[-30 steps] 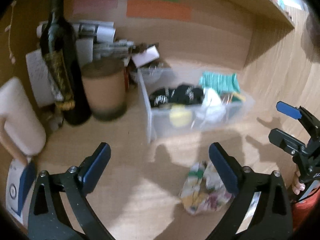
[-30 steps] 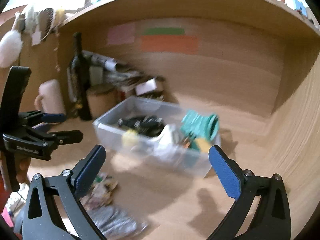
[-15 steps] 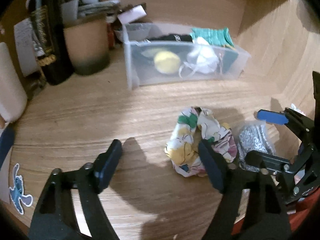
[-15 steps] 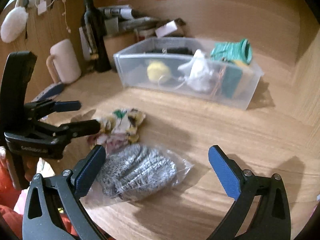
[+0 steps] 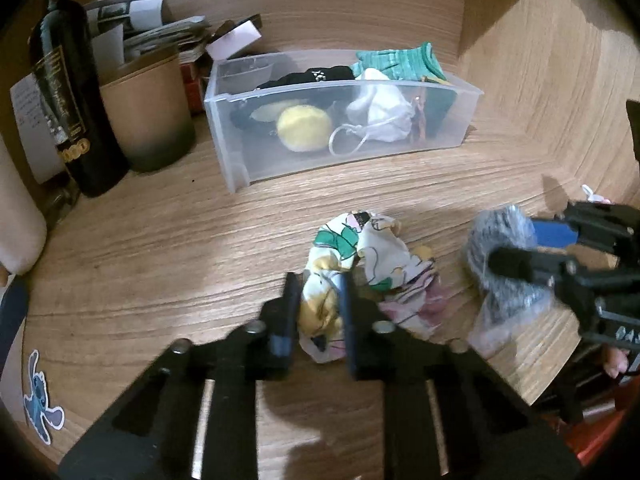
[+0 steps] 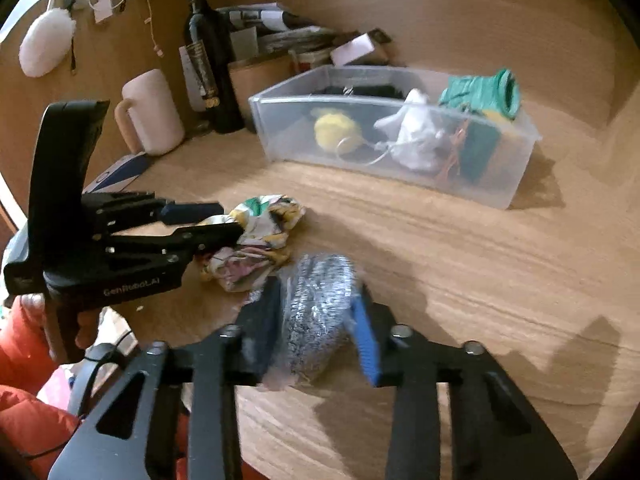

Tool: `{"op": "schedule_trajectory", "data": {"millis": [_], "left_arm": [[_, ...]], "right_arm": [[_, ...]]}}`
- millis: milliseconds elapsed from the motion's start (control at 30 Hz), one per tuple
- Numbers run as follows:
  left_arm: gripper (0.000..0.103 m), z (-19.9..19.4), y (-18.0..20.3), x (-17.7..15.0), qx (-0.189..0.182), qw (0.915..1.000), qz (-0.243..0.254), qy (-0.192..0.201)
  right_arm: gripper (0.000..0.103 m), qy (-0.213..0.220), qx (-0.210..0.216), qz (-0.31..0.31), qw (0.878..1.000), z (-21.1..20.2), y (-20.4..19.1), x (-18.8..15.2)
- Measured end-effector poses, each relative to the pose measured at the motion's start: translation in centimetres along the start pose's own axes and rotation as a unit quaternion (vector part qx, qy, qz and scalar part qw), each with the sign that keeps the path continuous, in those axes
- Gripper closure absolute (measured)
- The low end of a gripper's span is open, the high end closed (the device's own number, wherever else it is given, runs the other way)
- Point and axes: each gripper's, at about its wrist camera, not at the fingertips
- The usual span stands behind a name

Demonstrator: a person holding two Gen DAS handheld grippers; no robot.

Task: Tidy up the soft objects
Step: 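Grasp the silver foil packet with the right gripper while the left grasps the floral cloth, then lower the foil packet and floral cloth into the clear box and release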

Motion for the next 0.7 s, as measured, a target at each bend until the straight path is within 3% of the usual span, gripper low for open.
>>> {"op": "schedule_trajectory", "data": {"millis": [267,700], "left_arm": [[0.096,-0.9,-1.3,1.3,-0.017,0.9995,-0.025,0.014],[0.096,-6.2,-2.5,7.5,0.012,0.9899,-0.034,0.137]], "right_arm": [[0.078,0.038,-0.038,0.013,0.998,-1.5,1.9,1.5],[0.078,0.132,-0.088,0.001,0.987,-5.2,3.9,6.6]]}}
Point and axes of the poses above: each gripper's, at about its wrist camera, not at the fingertips, and z roughly the way its jaws point, y to its right, x to its top, and after that the axes turned 5 degrees about x, right-handed
